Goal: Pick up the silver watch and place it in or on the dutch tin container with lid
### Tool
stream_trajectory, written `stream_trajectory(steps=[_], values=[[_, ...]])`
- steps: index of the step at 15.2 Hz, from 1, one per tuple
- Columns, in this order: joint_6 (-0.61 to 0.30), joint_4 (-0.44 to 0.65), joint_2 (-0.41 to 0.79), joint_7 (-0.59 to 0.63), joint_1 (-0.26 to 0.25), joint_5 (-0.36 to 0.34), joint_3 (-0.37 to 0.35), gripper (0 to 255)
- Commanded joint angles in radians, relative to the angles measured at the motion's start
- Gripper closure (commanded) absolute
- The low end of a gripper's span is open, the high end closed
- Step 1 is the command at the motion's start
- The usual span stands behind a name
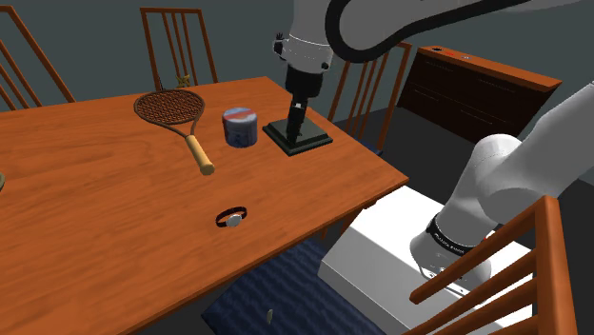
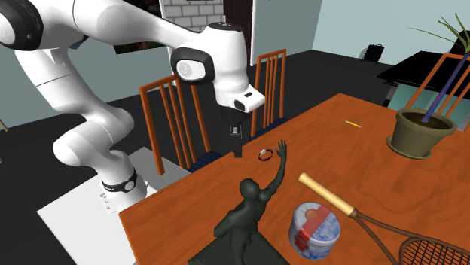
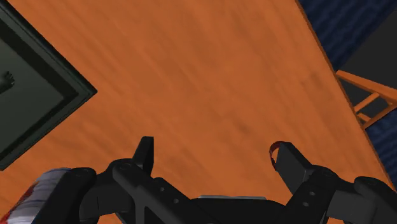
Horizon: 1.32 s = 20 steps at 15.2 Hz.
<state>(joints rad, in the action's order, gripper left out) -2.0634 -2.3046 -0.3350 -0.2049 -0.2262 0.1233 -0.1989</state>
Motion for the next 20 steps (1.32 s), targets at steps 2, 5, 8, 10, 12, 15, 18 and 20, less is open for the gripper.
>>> stream_trajectory(steps=[2, 5, 8, 10, 12, 15, 18, 20], values=[[-0.049, 0.047, 0.089, -0.001, -0.025, -0.027, -0.044, 0], [-0.092, 0.089, 0.172, 0.004, -0.049, -0.063, -0.087, 0], [-0.129, 0.135, 0.255, 0.015, -0.074, -0.111, -0.127, 0], [-0.150, 0.168, 0.312, 0.025, -0.093, -0.149, -0.151, 0], [-0.168, 0.202, 0.369, 0.037, -0.113, -0.191, -0.172, 0], [-0.190, 0.255, 0.455, 0.057, -0.149, -0.261, -0.198, 0], [-0.201, 0.295, 0.516, 0.071, -0.179, -0.312, -0.210, 0], [-0.223, 0.288, 0.533, 0.079, -0.181, -0.323, -0.207, 0]])
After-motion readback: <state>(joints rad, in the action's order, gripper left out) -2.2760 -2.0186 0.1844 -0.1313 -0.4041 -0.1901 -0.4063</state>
